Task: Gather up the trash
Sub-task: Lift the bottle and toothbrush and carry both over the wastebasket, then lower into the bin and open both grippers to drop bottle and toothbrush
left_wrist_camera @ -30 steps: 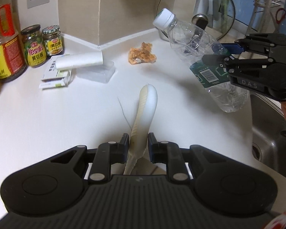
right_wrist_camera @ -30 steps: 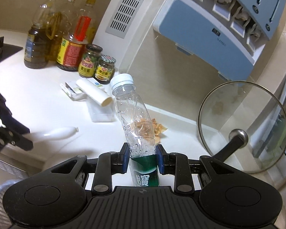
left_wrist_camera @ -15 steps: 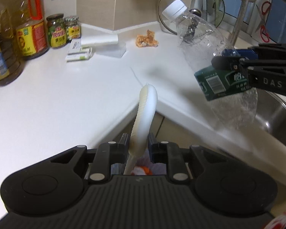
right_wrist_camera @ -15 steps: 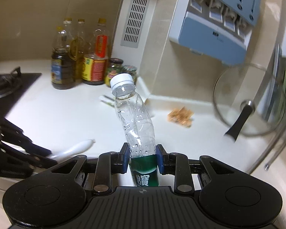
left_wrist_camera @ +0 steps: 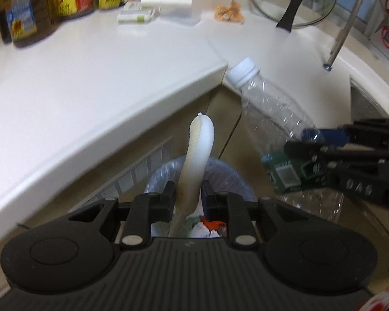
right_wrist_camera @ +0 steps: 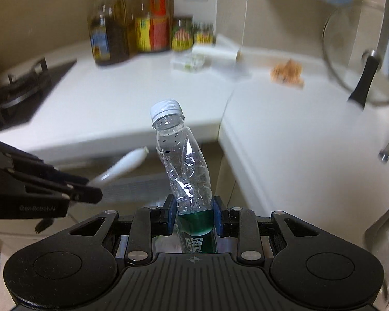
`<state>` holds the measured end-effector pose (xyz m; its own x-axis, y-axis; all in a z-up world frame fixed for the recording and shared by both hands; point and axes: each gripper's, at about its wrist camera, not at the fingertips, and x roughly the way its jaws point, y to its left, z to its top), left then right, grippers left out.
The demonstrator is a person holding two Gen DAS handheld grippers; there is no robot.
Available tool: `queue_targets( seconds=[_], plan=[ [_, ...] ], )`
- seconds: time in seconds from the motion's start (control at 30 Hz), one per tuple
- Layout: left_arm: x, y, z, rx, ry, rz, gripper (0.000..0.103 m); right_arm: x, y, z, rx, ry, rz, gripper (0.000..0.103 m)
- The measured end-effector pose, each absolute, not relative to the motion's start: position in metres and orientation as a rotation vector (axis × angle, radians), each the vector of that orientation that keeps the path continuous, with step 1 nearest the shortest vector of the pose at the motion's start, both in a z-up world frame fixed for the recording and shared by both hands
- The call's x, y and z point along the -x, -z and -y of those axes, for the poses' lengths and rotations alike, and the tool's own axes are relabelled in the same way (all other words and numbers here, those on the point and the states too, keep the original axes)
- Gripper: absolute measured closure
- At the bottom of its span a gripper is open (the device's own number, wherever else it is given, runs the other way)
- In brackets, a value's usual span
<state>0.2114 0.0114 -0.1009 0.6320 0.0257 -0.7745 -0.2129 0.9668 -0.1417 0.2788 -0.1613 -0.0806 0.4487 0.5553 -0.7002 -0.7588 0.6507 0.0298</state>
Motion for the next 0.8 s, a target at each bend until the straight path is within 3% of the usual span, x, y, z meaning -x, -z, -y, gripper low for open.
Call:
queue_targets(
  seconds=[0.4, 0.8],
  plan=[
    [-0.223, 0.17, 0.0, 0.316, -0.219, -0.984, 0.085, -0.298, 0.17, 0.163, 0.35, -0.824, -0.903, 0.074],
    [-0.237, 0.203, -0.002, 0.344, -0.266, -1.027, 0.085, -0.303, 0.212, 0.158, 0.362, -0.85, -0.944, 0.074]
  ],
)
